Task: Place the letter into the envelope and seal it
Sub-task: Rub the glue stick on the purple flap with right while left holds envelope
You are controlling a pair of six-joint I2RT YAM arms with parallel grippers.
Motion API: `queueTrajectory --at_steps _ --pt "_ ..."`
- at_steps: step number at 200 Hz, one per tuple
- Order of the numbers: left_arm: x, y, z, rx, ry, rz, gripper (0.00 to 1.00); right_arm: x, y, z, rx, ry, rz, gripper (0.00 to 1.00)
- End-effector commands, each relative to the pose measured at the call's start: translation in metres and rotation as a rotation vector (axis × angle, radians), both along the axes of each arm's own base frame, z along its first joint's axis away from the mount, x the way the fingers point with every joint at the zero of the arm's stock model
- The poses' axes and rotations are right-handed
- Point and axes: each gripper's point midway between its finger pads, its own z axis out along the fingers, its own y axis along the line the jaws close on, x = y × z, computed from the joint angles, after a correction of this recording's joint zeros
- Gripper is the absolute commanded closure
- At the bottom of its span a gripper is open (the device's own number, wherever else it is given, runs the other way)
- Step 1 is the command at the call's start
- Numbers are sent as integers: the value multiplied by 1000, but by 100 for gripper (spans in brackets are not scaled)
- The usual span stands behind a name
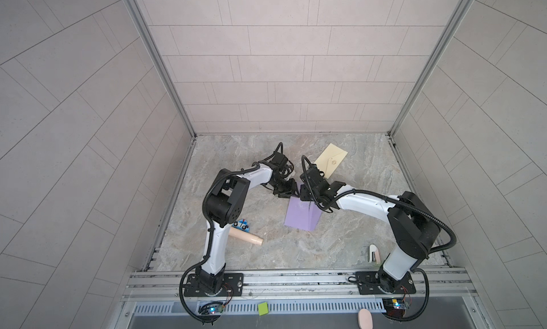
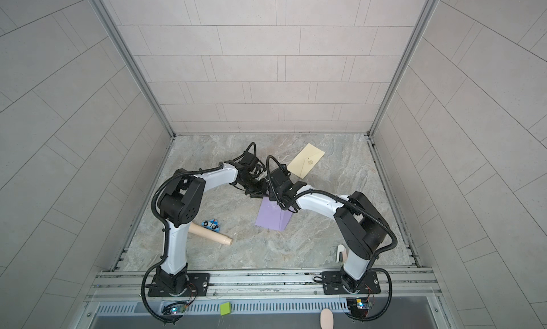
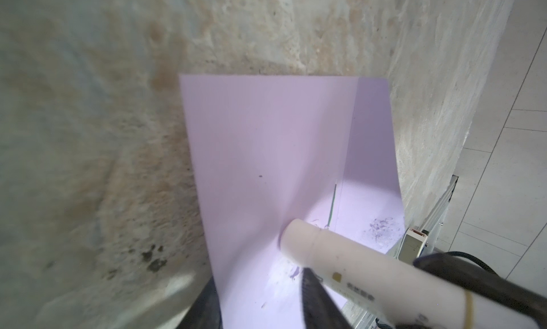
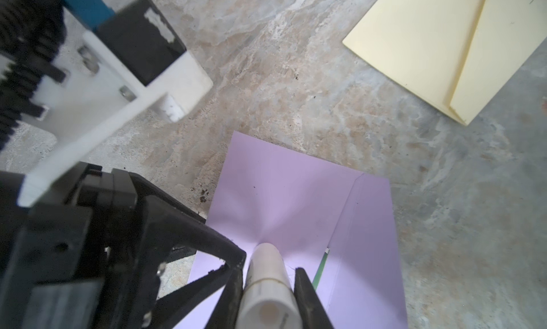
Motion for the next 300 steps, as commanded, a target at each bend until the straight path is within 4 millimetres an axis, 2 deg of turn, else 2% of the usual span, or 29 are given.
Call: queueTrajectory --at_steps 1,32,57,103,155,176,210,242,268,300 --pt "-16 -8 -9 -24 39 -48 65 -27 -20 -38 -79 140 1 100" --pt "-15 -5 -16 7 42 -33 86 -27 -15 -35 -73 137 16 100" --pt "-11 1 -21 52 25 -9 100 -29 -17 -30 -134 128 21 100" --pt "0 14 -19 112 -57 68 100 -33 -50 -28 -317 154 -67 100" --pt "4 19 -15 124 -98 102 100 -33 -60 -18 -373 143 -72 100" --pt "6 17 -13 112 -106 108 100 -32 -46 -13 -317 120 -34 100" --pt "6 15 -12 102 -110 106 100 -31 -18 23 -195 12 38 100" --pt "6 14 -11 98 -115 104 100 -34 0 44 -112 -27 89 100" --pt "6 12 -12 94 -113 100 100 -35 8 41 -117 -13 115 100" --pt "6 13 -10 95 -123 98 100 -33 17 22 -123 11 123 100"
